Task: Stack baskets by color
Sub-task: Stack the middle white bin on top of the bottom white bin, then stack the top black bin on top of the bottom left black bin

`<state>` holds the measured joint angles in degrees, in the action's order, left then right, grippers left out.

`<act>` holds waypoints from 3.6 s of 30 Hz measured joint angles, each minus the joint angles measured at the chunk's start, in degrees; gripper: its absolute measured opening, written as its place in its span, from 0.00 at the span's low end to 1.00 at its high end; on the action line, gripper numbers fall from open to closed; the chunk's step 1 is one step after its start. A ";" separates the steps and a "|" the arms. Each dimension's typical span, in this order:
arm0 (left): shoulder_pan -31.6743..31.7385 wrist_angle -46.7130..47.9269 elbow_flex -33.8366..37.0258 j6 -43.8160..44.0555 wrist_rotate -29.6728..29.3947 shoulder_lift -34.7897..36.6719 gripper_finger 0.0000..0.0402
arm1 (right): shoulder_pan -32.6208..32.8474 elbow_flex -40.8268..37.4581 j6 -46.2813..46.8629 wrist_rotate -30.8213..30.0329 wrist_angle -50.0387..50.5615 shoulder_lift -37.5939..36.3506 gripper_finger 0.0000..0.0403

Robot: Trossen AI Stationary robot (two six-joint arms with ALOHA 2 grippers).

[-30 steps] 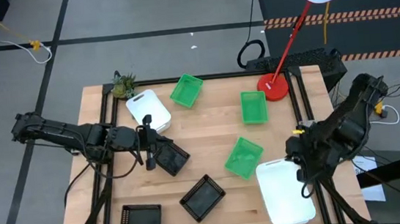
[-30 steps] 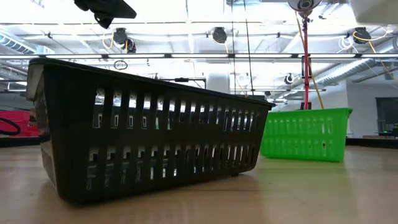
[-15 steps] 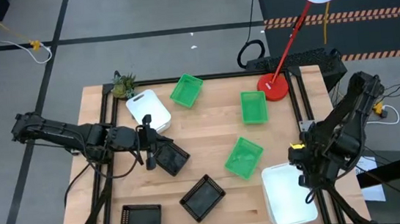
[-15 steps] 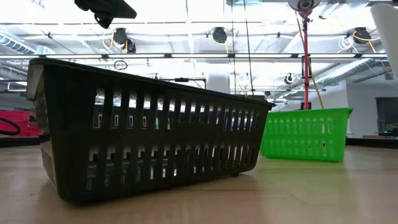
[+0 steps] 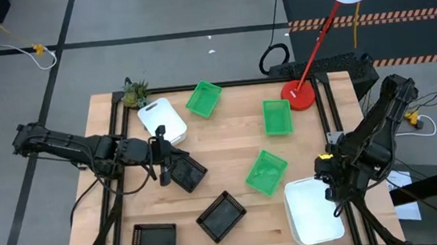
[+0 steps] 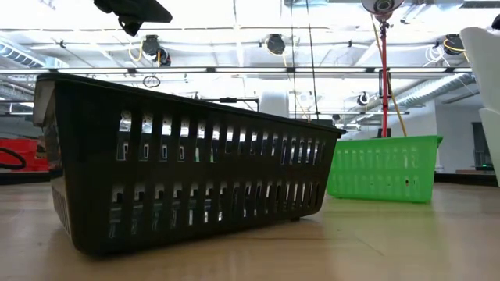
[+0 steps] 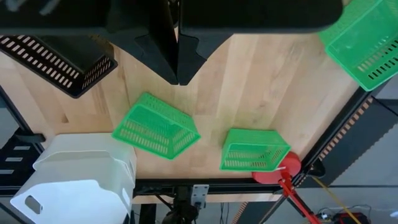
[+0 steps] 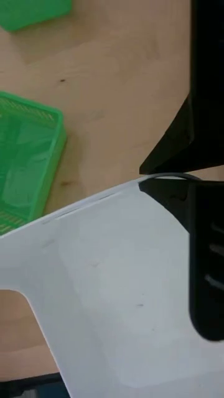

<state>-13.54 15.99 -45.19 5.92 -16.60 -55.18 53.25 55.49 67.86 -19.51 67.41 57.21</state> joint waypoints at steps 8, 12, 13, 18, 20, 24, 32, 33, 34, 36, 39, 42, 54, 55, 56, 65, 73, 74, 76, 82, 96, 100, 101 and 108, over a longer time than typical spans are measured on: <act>0.00 0.00 0.00 0.21 0.00 0.00 0.01 | 0.05 -1.12 0.63 0.13 -1.86 -0.73 0.01; 0.00 0.00 0.00 0.21 0.00 0.00 0.01 | 0.11 -1.12 0.79 0.02 -1.85 0.43 0.01; 0.00 0.00 0.00 0.20 0.00 0.00 0.01 | 0.11 -1.12 1.04 0.03 -1.85 0.79 0.01; 0.00 0.00 0.00 0.19 0.00 0.00 0.01 | 0.13 -1.12 2.42 0.06 -1.86 2.61 0.01; 0.00 0.00 0.00 0.19 0.00 0.00 0.01 | 0.13 -1.12 3.37 0.07 -1.85 3.17 0.01; 0.00 0.02 0.00 0.23 0.00 0.00 0.02 | 0.17 -1.12 5.05 0.17 -1.85 4.29 0.01; 0.00 0.02 0.00 0.26 0.00 0.00 0.01 | 2.56 -1.12 10.04 1.79 -1.48 5.75 0.01; 0.00 0.02 0.00 0.26 -0.01 0.00 0.01 | 3.06 -1.12 10.84 1.75 -1.48 5.75 0.01; 0.00 0.02 0.00 0.28 -0.01 -0.01 0.02 | 3.45 -1.12 11.48 1.74 -1.46 5.75 0.01; 0.00 0.02 0.00 0.28 0.00 -0.02 0.03 | 4.03 -1.12 13.17 1.75 -1.46 5.79 0.01; 0.00 0.02 0.00 0.30 0.00 -0.01 0.04 | 4.73 -1.37 14.82 1.68 -1.61 5.79 0.01; 0.00 0.02 0.00 0.32 0.00 -0.02 0.02 | 5.01 -2.81 16.19 1.66 -2.40 5.79 0.01; 0.00 -0.03 0.02 0.41 0.00 -0.02 0.05 | 4.98 -5.97 17.59 2.08 -5.75 5.77 0.30; 0.00 -0.11 0.02 0.39 -0.01 -0.02 0.05 | 4.98 -5.97 17.59 2.82 -5.92 5.75 0.32; 0.00 -0.32 0.02 0.39 0.00 -0.02 0.05 | 4.98 -5.97 17.66 3.42 -5.92 5.73 0.34; 0.00 -7.83 0.05 -1.70 -0.02 -4.16 0.05 | 4.98 -2.60 18.82 3.86 -4.33 5.71 0.42; 0.05 -15.30 0.07 -6.39 0.01 -9.89 0.05 | 4.98 -0.06 16.33 -4.94 -4.07 5.69 0.42; 0.07 -15.50 0.07 -6.65 0.03 -10.07 0.05 | 4.98 0.04 15.63 -6.26 -4.09 5.69 0.42; 0.07 -16.98 0.04 -6.89 0.95 -10.36 0.05 | 4.98 0.12 14.32 -8.91 -4.21 5.69 0.42; 0.07 -18.15 0.02 -6.98 1.40 -10.37 0.05 | 4.98 0.12 9.89 -21.23 -4.50 5.69 0.42; 3.88 -18.89 -0.01 -6.85 1.09 -13.19 0.05 | 1.26 -4.68 -4.13 -47.85 -5.98 5.69 0.43; 6.87 -18.62 -0.02 -6.73 1.09 -14.95 0.05 | -1.72 -7.03 -6.17 -49.42 -6.36 5.69 0.43; 7.67 -18.36 -0.02 -6.35 1.09 -15.32 0.05 | -2.52 -7.48 -7.79 -49.41 -6.54 5.69 0.43; 10.66 -2.49 -7.47 -1.22 0.61 -20.31 0.05 | -8.22 -8.03 -20.08 -48.05 -8.41 5.69 0.42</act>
<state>-2.88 13.50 -52.66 4.70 -16.00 -75.49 45.04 47.46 47.78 -67.55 59.01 62.89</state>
